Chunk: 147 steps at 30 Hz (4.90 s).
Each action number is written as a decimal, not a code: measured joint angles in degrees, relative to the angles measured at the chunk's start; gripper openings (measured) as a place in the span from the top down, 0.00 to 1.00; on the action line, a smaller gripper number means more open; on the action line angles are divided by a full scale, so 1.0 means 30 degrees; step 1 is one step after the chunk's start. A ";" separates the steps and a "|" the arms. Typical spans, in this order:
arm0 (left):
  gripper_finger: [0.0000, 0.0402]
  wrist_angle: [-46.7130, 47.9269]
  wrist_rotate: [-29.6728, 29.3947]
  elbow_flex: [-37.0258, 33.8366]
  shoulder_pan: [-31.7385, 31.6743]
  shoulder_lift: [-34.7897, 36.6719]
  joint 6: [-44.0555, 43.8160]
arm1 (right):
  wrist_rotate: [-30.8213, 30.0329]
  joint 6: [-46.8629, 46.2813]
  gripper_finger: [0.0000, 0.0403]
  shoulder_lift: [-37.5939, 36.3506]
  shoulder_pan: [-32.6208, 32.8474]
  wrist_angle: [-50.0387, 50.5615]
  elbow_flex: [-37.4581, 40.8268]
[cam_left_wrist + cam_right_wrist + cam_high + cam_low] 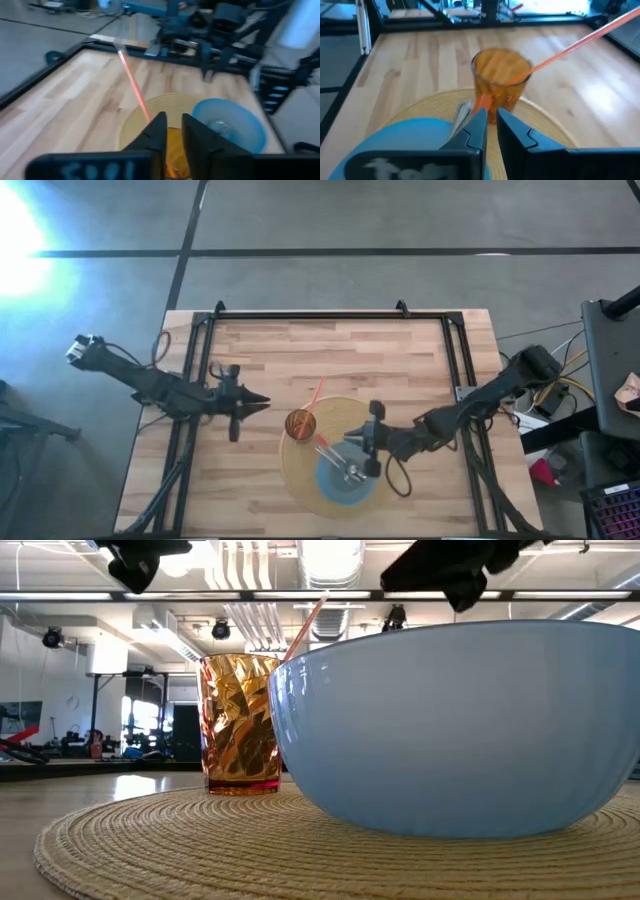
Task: Pick & Place Utensil
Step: Return to Home Position
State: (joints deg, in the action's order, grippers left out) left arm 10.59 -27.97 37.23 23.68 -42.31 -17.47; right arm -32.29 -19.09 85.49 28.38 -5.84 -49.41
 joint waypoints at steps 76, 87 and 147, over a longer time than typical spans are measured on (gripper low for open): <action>1.00 -0.5670 0.6218 -1.2211 -0.3146 1.1872 0.2829 | -0.0952 0.3522 0.98 -2.8418 -0.1682 0.8892 0.7666; 1.00 -0.5657 0.6210 -1.2211 -0.3138 1.1872 0.2823 | -0.0147 0.3356 0.98 -2.8126 -0.1684 0.8861 0.9545; 1.00 -0.5648 0.6221 -1.2196 -0.3138 1.1857 0.3249 | 0.3920 0.6940 0.98 -2.7784 -0.6998 0.0827 1.6298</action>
State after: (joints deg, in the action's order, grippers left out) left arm -6.35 -9.31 0.64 14.26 -6.74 -7.73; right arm -20.53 1.73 2.14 7.38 -3.36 -0.51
